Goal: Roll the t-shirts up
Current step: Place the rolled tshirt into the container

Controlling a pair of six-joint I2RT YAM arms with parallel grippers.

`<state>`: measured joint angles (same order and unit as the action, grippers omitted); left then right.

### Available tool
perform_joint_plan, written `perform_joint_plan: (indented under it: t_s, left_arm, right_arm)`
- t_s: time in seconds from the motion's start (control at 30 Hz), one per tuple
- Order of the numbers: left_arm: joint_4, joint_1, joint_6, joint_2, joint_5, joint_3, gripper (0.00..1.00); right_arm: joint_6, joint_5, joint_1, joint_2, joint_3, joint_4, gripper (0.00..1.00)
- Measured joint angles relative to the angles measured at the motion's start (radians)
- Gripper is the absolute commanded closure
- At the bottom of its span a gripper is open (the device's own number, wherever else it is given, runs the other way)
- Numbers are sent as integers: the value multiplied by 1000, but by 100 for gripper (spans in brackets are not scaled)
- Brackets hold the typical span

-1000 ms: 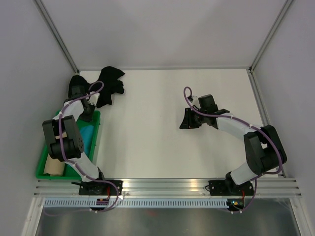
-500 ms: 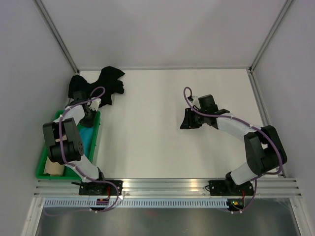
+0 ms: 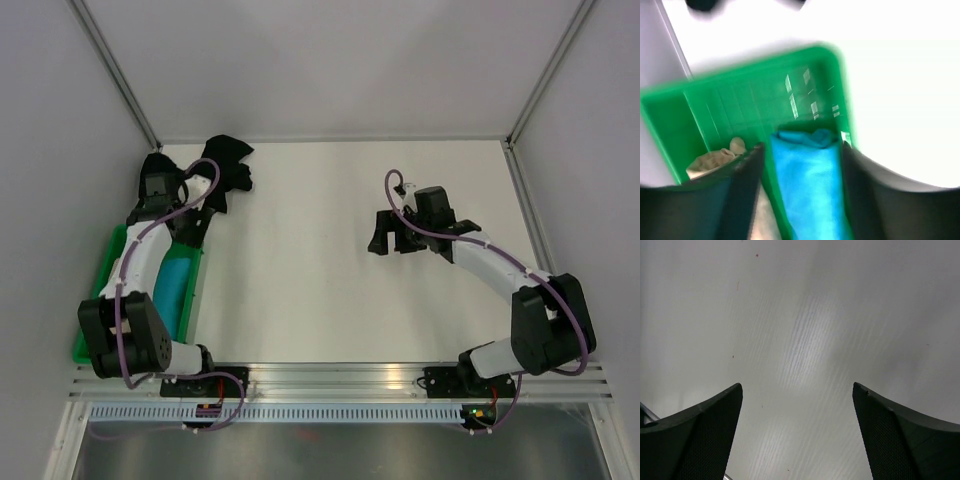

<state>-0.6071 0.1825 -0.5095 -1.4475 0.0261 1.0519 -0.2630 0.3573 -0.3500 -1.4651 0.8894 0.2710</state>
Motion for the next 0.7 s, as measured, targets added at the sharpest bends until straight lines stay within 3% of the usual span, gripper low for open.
perform_joint_plan:
  t_s: [0.03,0.23,0.4,0.53,0.7]
  left_arm:
    - [-6,-29,-2,39,-7,5,0]
    - [-106,-156,22,244,-59,10,0]
    - [-130,-132,69,347,90,-49,0]
    - [-133,-53,130,394,192,-138,0]
    - [-121,169,195,444,237,-203,0]
  right_arm:
    - [6,-19,11,18,0,2,2]
    - [25,-146,90,150,0,28,2]
    - [20,-371,139,274,0,64,2]
    - [-13,-585,147,379,-21,84,2]
    - [-67,-741,147,502,-122,79,2]
